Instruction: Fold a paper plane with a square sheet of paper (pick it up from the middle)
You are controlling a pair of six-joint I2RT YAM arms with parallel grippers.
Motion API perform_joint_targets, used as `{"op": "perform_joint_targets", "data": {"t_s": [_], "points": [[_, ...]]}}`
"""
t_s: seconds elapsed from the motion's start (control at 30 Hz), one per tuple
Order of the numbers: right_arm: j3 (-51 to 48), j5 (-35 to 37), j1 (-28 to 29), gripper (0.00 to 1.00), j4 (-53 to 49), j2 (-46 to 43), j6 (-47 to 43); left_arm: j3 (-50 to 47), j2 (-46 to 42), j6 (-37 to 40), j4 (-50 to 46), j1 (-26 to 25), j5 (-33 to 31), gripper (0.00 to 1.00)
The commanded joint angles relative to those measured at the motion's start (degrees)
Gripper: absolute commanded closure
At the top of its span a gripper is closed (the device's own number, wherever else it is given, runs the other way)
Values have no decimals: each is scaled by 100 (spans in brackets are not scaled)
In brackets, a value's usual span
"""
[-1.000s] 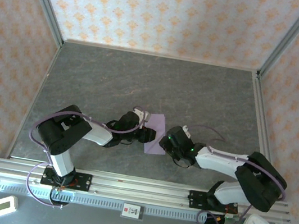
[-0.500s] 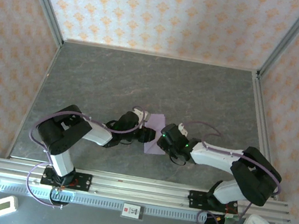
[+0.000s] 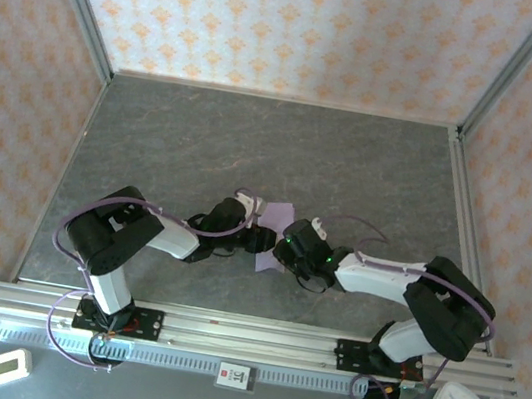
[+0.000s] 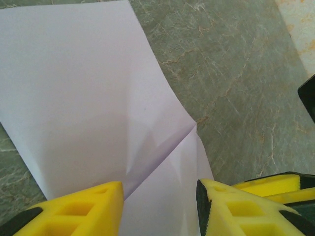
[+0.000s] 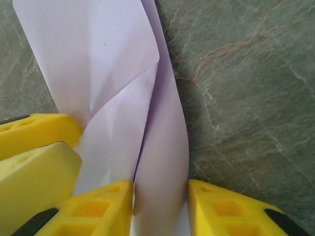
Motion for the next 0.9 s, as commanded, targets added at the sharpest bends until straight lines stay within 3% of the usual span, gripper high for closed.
{"op": "perform_joint_targets", "data": {"t_s": [0.0,0.23,0.87], "points": [[54,-421,133,66,988,28,62,-84,249,-10,-260,32,-43,53],[-597,-215,133,51,1946,-287,250,-75,241,-10,-268,28,-21,53],[-1410,-482,-103,57,4004,-418,44,-39,251,-3,-360,28,14,53]]}}
